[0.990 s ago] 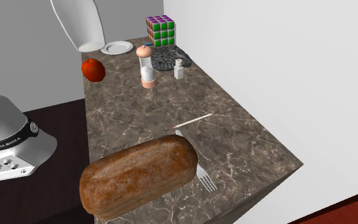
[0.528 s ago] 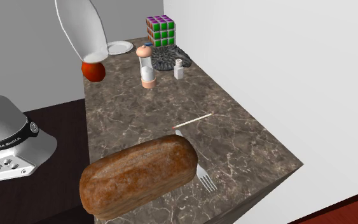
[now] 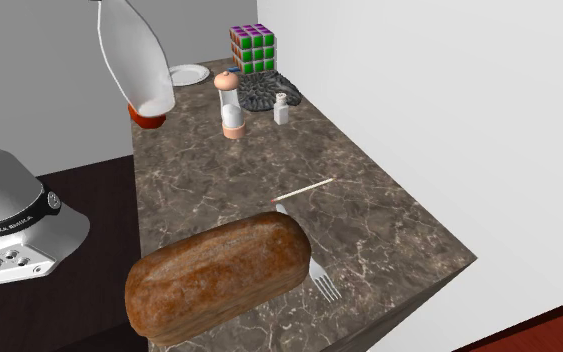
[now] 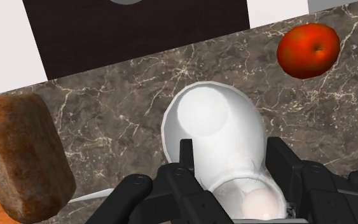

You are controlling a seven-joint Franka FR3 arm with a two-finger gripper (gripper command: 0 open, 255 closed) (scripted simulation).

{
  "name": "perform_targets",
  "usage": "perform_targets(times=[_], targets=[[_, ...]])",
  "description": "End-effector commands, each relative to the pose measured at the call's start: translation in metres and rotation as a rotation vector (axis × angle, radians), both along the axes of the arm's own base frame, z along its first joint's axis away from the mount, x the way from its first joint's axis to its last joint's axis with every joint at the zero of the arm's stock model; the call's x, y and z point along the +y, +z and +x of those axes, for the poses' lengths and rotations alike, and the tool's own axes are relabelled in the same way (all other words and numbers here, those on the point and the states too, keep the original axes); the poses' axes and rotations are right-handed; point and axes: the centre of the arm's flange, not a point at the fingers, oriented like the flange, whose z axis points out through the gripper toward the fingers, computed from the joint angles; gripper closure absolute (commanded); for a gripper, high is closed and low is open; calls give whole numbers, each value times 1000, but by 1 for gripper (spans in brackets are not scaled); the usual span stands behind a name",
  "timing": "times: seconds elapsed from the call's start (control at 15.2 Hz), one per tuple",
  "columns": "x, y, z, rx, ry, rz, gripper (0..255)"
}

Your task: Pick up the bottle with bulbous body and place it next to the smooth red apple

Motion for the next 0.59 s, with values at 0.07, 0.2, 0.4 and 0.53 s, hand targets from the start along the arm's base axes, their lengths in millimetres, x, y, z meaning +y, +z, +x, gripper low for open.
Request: perform_targets(times=[0.07, 0.2, 0.4, 0.53], targets=[[0, -17, 1, -1, 0, 0, 255], [0, -27, 1, -1, 0, 0, 255], [0, -43, 1, -1, 0, 0, 255], [0, -54, 1, -1, 0, 0, 255]])
